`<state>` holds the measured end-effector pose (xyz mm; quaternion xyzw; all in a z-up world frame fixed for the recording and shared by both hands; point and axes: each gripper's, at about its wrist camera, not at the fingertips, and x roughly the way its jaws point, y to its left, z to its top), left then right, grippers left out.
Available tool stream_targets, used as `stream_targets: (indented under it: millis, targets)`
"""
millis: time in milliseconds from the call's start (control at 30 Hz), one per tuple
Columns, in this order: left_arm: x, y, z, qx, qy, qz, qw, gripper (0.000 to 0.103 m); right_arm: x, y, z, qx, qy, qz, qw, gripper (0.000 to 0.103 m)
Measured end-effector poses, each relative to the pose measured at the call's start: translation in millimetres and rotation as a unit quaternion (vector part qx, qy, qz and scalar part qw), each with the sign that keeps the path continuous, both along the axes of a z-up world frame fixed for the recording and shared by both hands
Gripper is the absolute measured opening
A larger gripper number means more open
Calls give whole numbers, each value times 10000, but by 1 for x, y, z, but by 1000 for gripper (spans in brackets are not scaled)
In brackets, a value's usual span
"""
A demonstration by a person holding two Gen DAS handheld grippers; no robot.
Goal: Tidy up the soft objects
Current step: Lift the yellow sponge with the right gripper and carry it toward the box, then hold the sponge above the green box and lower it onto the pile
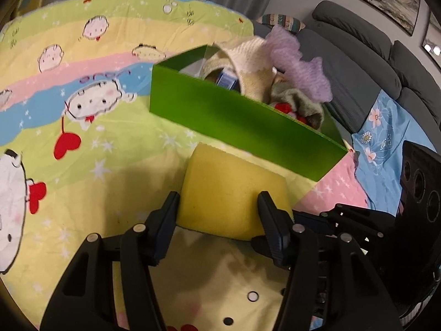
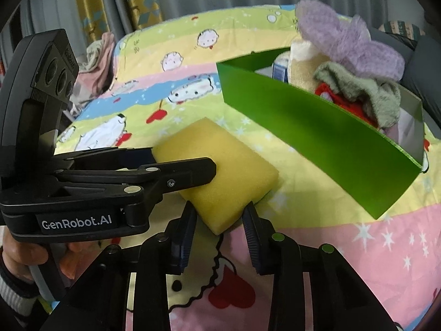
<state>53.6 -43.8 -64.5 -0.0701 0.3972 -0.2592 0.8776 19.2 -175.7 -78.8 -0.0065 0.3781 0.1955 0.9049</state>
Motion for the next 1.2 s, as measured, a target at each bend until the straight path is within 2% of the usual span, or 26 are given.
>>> stream_targets:
  millis: [433,1200]
  targets:
    - [-34,11,54,98,-482,342,9982,56,-29,6,46,208,-419,348,9983,36]
    - [-44,-11,117,474,-915,514,9933,56,-37,-19,90,857,-950,461,9907,36]
